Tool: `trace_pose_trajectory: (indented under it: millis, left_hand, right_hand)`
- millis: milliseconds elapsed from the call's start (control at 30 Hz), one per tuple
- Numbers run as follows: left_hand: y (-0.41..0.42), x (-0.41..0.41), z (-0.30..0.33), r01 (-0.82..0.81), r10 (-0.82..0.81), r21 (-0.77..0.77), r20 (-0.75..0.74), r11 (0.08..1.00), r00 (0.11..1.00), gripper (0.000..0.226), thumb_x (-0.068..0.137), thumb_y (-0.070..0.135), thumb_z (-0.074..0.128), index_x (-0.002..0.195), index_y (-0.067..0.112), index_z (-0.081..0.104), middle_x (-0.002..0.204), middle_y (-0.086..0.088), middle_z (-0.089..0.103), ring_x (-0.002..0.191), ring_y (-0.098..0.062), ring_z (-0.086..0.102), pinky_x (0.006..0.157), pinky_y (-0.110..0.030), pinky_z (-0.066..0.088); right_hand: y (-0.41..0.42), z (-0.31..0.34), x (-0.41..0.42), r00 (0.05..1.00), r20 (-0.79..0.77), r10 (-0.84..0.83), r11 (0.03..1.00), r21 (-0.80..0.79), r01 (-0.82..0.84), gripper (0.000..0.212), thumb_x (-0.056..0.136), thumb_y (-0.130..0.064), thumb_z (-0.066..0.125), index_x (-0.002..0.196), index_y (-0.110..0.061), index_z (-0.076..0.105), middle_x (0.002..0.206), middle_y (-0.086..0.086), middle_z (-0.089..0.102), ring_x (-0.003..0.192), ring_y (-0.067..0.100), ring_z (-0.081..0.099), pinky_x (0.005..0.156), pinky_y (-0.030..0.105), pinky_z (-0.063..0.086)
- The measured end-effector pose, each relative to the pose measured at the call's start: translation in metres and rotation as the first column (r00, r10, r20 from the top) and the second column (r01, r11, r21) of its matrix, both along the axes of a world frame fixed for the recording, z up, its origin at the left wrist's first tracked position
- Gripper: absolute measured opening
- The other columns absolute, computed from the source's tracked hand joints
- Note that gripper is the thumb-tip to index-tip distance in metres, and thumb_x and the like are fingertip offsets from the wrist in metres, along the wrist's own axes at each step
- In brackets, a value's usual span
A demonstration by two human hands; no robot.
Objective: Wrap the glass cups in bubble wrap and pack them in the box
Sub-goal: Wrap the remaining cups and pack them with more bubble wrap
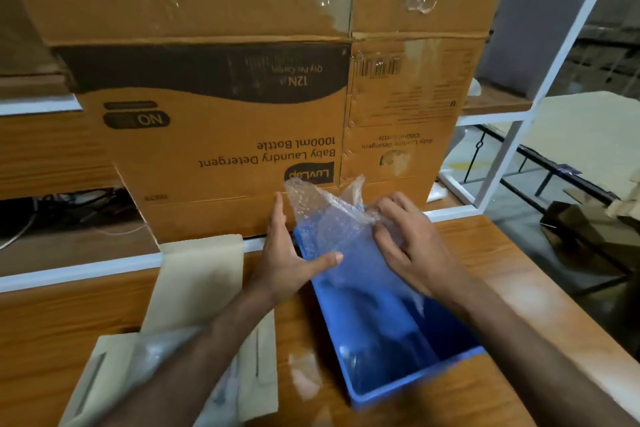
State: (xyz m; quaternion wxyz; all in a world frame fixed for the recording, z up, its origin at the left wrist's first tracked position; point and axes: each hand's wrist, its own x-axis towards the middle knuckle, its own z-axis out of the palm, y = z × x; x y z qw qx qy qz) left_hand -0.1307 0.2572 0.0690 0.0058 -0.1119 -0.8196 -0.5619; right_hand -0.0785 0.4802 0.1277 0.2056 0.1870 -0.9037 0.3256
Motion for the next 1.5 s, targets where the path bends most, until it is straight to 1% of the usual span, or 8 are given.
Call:
trace_pose_trajectory:
  millis: [100, 233, 600, 833, 967, 1100, 1267, 1500]
  left_hand:
    - [-0.023, -0.016, 0.018, 0.061, -0.072, 0.132, 0.08, 0.989, 0.994, 0.157, 0.048, 0.05, 0.101, 0.163, 0.026, -0.004, 0.164, 0.003, 0.032, 0.152, -0.01, 0.026, 0.096, 0.0, 0.038]
    - [-0.072, -0.021, 0.04, 0.312, -0.342, 0.181, 0.165, 0.933, 0.925, 0.115, 0.061, 0.053, 0.096, 0.154, 0.019, 0.037, 0.153, 0.003, 0.053, 0.138, -0.01, 0.052, 0.113, -0.03, 0.042]
    - [-0.134, 0.033, 0.055, 0.453, -0.69, 0.593, 0.26, 0.666, 0.675, 0.041, 0.092, 0.039, 0.071, 0.128, 0.02, 0.071, 0.125, 0.014, 0.072, 0.12, 0.001, 0.064, 0.099, -0.016, 0.048]
    - [-0.184, 0.05, 0.056, 0.011, -0.138, 0.399, 0.291, 0.917, 0.947, 0.049, 0.086, 0.033, 0.077, 0.127, 0.007, 0.067, 0.11, -0.007, 0.078, 0.096, -0.022, 0.074, 0.076, -0.029, 0.057]
    - [-0.204, 0.06, 0.057, -0.184, 0.112, 0.37, 0.208, 0.911, 0.972, 0.033, 0.095, 0.026, 0.069, 0.121, 0.005, 0.066, 0.09, -0.001, 0.079, 0.067, -0.014, 0.071, 0.051, -0.024, 0.054]
    - [-0.222, 0.063, 0.049, -0.275, 0.22, 0.411, 0.178, 0.869, 0.959, 0.038, 0.091, 0.025, 0.073, 0.126, 0.019, 0.06, 0.097, 0.001, 0.081, 0.094, -0.028, 0.077, 0.086, -0.044, 0.06]
    - [-0.236, 0.064, 0.043, -0.288, 0.284, 0.302, 0.058, 0.909, 0.957, 0.071, 0.094, 0.011, 0.069, 0.15, 0.032, 0.031, 0.091, -0.021, 0.067, 0.065, 0.0, 0.07, 0.055, -0.012, 0.052]
    - [-0.249, 0.058, 0.016, -0.337, 0.293, 0.32, 0.18, 0.885, 0.939, 0.041, 0.091, 0.019, 0.074, 0.13, 0.02, 0.062, 0.109, 0.0, 0.079, 0.096, -0.015, 0.076, 0.072, -0.026, 0.062]
  right_hand:
    - [-0.019, 0.026, 0.01, 0.992, -0.015, 0.126, 0.99, -0.067, -0.127, 0.014, 0.106, -0.013, 0.049, 0.106, -0.02, 0.061, 0.102, -0.01, 0.057, 0.095, 0.012, 0.058, 0.078, 0.028, 0.049]
    - [-0.044, 0.046, 0.014, 0.958, 0.067, 0.278, 0.93, -0.269, -0.251, 0.022, 0.109, -0.008, 0.046, 0.097, -0.018, 0.061, 0.087, -0.002, 0.059, 0.079, 0.02, 0.057, 0.071, 0.035, 0.047]
    - [-0.126, 0.087, -0.002, 0.753, 0.117, 0.647, 0.557, -0.748, -0.362, 0.011, 0.103, -0.01, 0.052, 0.096, -0.008, 0.06, 0.087, 0.004, 0.061, 0.075, 0.013, 0.057, 0.07, 0.022, 0.049]
    - [-0.153, 0.047, -0.024, 0.856, 0.359, 0.372, 0.709, -0.705, -0.012, 0.017, 0.105, -0.029, 0.06, 0.096, -0.016, 0.069, 0.096, -0.002, 0.066, 0.09, 0.017, 0.059, 0.082, 0.035, 0.047]
    - [-0.171, 0.009, -0.015, 0.587, 0.539, 0.604, 0.586, -0.8, 0.131, 0.04, 0.099, -0.054, 0.06, 0.131, -0.031, 0.065, 0.131, -0.011, 0.069, 0.12, 0.016, 0.066, 0.098, 0.04, 0.051]
    - [-0.196, -0.037, -0.007, 0.572, 0.566, 0.594, 0.522, -0.812, 0.262, 0.081, 0.077, -0.036, 0.092, 0.147, -0.023, 0.052, 0.133, 0.003, 0.07, 0.122, 0.025, 0.069, 0.102, 0.052, 0.055]
    - [-0.215, -0.053, 0.0, 0.749, 0.507, 0.426, 0.522, -0.814, 0.254, 0.048, 0.087, -0.017, 0.083, 0.129, -0.033, 0.066, 0.128, -0.004, 0.072, 0.113, 0.018, 0.072, 0.098, 0.049, 0.058]
    - [-0.22, -0.05, -0.008, 0.833, 0.456, 0.313, 0.592, -0.78, 0.204, 0.008, 0.097, -0.016, 0.071, 0.093, -0.02, 0.077, 0.086, -0.01, 0.073, 0.083, 0.006, 0.064, 0.081, 0.024, 0.051]
